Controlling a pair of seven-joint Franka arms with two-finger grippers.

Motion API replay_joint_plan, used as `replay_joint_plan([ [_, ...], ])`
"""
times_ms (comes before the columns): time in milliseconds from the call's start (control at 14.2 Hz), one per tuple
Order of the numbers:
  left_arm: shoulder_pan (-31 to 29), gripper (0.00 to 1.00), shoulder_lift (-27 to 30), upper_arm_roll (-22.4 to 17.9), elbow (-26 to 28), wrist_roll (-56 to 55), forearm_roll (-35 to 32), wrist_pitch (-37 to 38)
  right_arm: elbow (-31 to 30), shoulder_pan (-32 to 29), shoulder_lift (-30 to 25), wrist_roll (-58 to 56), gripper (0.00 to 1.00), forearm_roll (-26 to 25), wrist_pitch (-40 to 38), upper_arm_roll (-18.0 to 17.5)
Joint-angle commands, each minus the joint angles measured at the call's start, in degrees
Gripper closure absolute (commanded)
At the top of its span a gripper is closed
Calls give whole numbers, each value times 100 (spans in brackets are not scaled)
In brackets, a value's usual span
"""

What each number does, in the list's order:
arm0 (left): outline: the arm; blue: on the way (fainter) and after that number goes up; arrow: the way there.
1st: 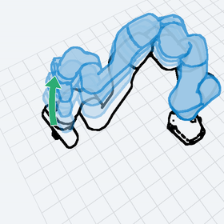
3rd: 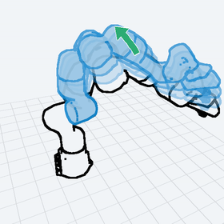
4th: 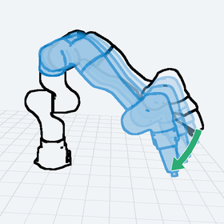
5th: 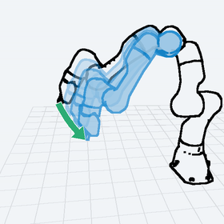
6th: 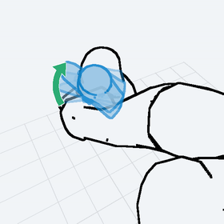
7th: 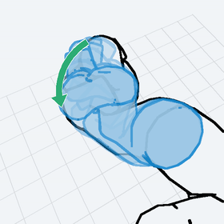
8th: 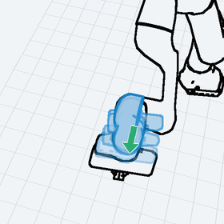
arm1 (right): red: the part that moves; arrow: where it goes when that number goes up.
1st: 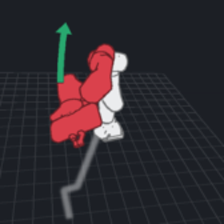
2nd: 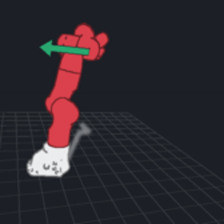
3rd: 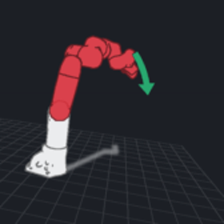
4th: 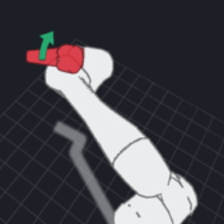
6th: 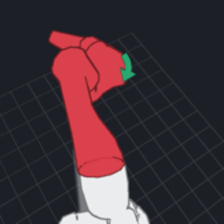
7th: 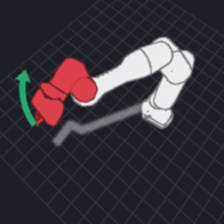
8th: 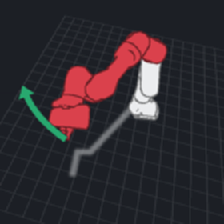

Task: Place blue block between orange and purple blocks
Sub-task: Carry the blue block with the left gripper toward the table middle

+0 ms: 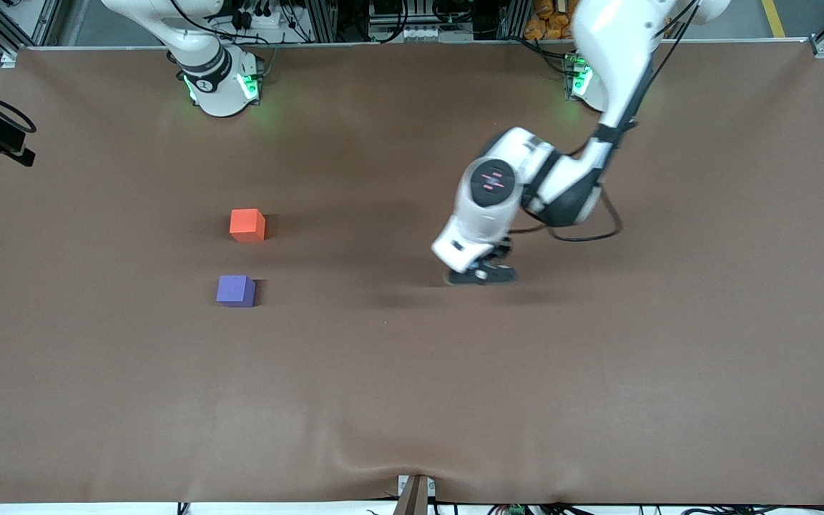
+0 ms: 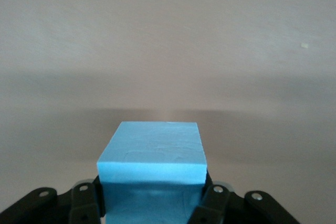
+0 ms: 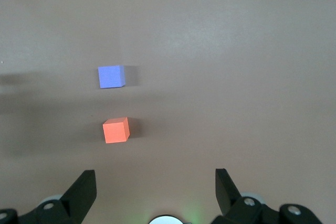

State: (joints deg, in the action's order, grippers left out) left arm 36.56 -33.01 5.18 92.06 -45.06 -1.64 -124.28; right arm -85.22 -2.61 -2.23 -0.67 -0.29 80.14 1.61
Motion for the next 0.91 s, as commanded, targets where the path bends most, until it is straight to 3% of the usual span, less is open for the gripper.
replay_joint_plan([
  [0, 517, 85, -898, -61, -1100, -826, 76, 45, -4, -73, -67, 40, 0, -24, -42, -56],
  [281, 1168, 82, -1366, -113, -1454, -1110, 50, -305, -12, -82, -50, -3, 0, 37, -42, -56],
  [422, 1309, 65, -1498, -131, -1454, -1092, 14, -447, -13, -82, -41, -3, 0, 38, -42, -56],
  [492, 1319, 28, -1498, -140, -1454, -1084, 14, -448, -13, -82, -41, -3, 0, 38, -42, -56],
  [563, 1327, 0, -1464, -149, -1446, -1075, -20, -448, -13, -82, -41, -12, 0, 29, -42, -56],
  [844, 1293, 0, -912, -157, -1428, -1101, -47, -334, -13, -82, -41, -3, 0, 29, -42, -56],
])
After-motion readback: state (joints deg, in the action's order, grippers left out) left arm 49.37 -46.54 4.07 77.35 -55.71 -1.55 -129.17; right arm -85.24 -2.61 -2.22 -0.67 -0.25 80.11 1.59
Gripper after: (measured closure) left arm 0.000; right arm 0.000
